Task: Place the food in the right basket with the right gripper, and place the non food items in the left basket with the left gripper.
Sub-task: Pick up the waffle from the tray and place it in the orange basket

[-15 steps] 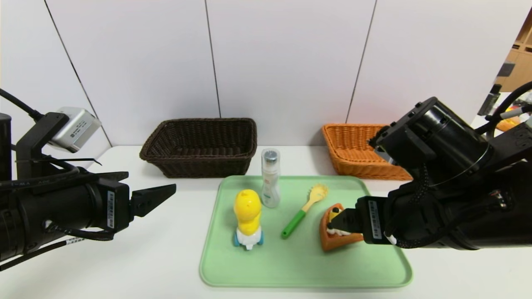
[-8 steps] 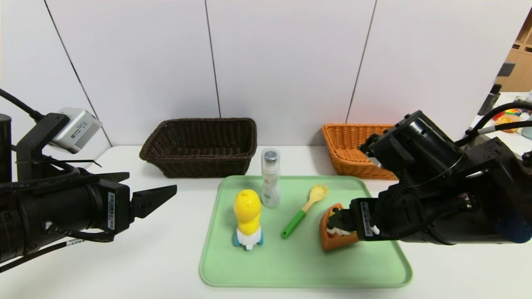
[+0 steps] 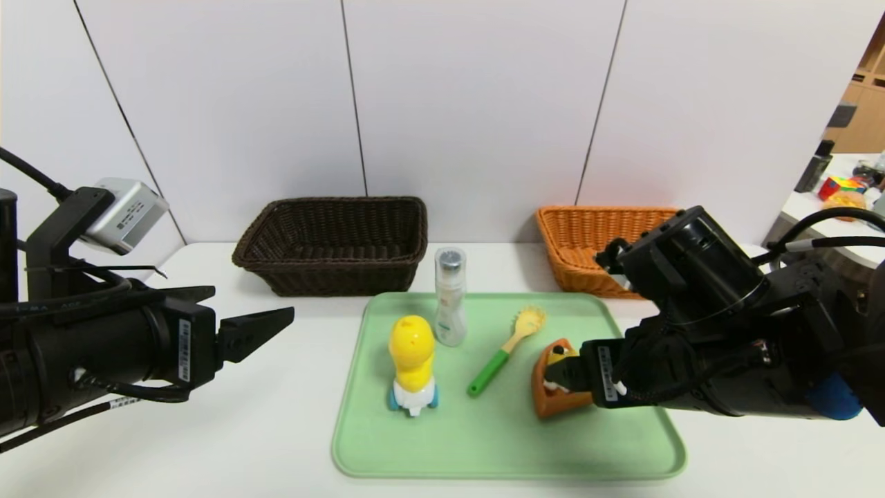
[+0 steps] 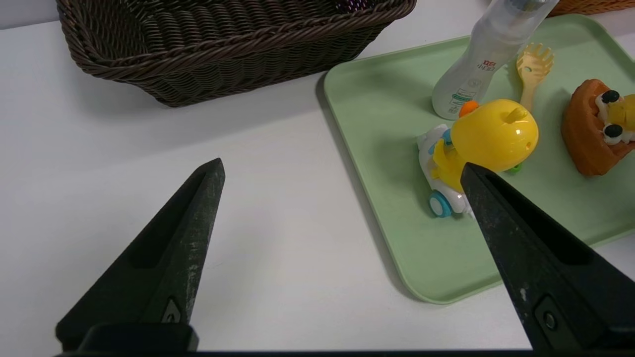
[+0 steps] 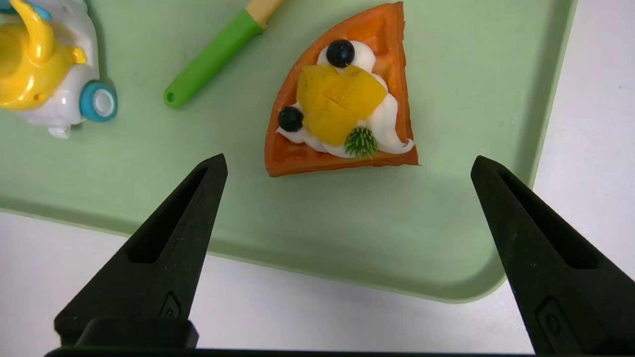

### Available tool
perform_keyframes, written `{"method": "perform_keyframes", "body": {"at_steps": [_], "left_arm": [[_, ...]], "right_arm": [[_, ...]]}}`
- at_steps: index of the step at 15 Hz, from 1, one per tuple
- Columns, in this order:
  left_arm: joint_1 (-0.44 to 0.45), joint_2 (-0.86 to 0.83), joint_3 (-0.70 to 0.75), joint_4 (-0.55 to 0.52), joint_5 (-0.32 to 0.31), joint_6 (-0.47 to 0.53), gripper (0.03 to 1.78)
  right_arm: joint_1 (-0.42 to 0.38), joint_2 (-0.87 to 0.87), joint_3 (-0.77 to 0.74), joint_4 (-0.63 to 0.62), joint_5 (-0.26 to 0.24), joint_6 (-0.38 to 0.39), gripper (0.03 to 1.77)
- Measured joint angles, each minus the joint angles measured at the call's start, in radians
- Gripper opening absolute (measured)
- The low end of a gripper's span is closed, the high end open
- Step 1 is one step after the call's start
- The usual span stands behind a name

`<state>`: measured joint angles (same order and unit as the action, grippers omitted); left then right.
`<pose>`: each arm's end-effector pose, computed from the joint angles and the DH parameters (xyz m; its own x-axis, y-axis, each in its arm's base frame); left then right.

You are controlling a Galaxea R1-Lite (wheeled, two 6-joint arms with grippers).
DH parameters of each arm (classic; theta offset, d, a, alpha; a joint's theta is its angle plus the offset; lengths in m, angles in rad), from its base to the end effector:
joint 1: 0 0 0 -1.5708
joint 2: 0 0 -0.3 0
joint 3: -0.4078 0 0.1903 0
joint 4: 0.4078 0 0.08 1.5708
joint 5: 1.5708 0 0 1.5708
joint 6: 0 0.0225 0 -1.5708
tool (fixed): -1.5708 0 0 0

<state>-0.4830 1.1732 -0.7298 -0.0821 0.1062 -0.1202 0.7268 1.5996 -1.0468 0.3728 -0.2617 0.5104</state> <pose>0.1515 -0.0767 0.2336 0.8730 -0.3381 -0.3515 0.3338 0.9397 -0.0750 0.1968 0.1672 0.1911 0.6060 0.1926 -0.7718 -0.1669 0.9794 0.1134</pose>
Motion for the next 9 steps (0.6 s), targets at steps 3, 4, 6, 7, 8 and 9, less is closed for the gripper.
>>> {"method": "perform_keyframes", "body": {"at_steps": [3, 4, 6, 7, 8, 9], "left_arm": [[0.000, -0.001, 0.001, 0.000, 0.000, 0.000, 1.69], [0.000, -0.001, 0.002, 0.000, 0.000, 0.000, 1.69], [0.000, -0.001, 0.004, 0.000, 0.000, 0.000, 1.69], [0.000, -0.002, 0.006, 0.000, 0.000, 0.000, 1.69], [0.000, -0.002, 0.008, 0.000, 0.000, 0.000, 1.69], [0.000, -0.002, 0.009, 0.000, 0.000, 0.000, 1.69]], "right_arm": [[0.000, 0.004, 0.016, -0.013, 0.001, -0.009, 1.70], [0.000, 0.009, 0.019, -0.022, 0.001, -0.014, 1.70], [0.000, 0.018, 0.022, -0.015, 0.005, -0.028, 1.70], [0.000, 0.023, 0.019, -0.012, 0.009, -0.029, 1.70], [0.000, 0.031, 0.017, -0.011, 0.009, -0.031, 1.70], [-0.002, 0.040, 0.014, -0.011, 0.009, -0.032, 1.70]]}}
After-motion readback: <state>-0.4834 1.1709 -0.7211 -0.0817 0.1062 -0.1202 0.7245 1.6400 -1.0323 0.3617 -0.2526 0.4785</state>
